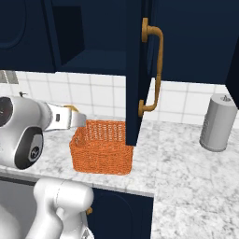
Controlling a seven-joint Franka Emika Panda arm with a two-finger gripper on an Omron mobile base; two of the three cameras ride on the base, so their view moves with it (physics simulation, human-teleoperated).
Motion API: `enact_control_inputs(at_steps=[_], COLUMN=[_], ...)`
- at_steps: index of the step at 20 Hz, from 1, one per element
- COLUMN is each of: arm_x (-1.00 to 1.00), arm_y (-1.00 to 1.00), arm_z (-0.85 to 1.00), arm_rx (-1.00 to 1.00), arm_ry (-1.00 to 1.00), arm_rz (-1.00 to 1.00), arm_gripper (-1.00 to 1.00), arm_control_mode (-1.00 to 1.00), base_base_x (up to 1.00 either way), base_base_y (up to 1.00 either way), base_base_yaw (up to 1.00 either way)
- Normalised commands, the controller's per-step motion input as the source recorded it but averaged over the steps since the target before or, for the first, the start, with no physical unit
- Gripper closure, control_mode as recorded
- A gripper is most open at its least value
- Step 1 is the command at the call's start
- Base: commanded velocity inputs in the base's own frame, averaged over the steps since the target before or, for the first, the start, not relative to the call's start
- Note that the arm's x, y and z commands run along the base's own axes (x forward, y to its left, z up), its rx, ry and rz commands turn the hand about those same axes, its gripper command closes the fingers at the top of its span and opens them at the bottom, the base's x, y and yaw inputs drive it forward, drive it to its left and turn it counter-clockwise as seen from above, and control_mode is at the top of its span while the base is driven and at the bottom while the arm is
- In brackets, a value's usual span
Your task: Open the cabinet, pick up the bread from the cabinet and place it in the basket. Then move the basket to the dining counter.
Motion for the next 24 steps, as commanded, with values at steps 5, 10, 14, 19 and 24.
enact_control_inputs(at_steps=[5, 10, 14, 19, 24], arm_x=[0.10, 0.41, 0.55, 0.60, 0.60], arm_y=[0.00, 0.00, 0.00, -0.02, -0.17], arm_z=[-0.70, -0.29, -0.56, -0.65, -0.60], arm_rx=[-0.04, 0.00, 0.00, 0.00, 0.00], arm_ry=[0.12, 0.15, 0.19, 0.23, 0.24], arm_rz=[0.00, 0.00, 0.00, 0.00, 0.00], arm_gripper=[1.00, 1.00, 1.00, 1.00, 1.00], arm_control_mode=[-1.00, -1.00, -1.00, -1.00, -1.00], base_base_x=[0.00, 0.00, 0.00, 0.00, 0.00], base_base_y=[0.00, 0.00, 0.00, 0.00, 0.00], base_base_yaw=[0.00, 0.00, 0.00, 0.00, 0.00])
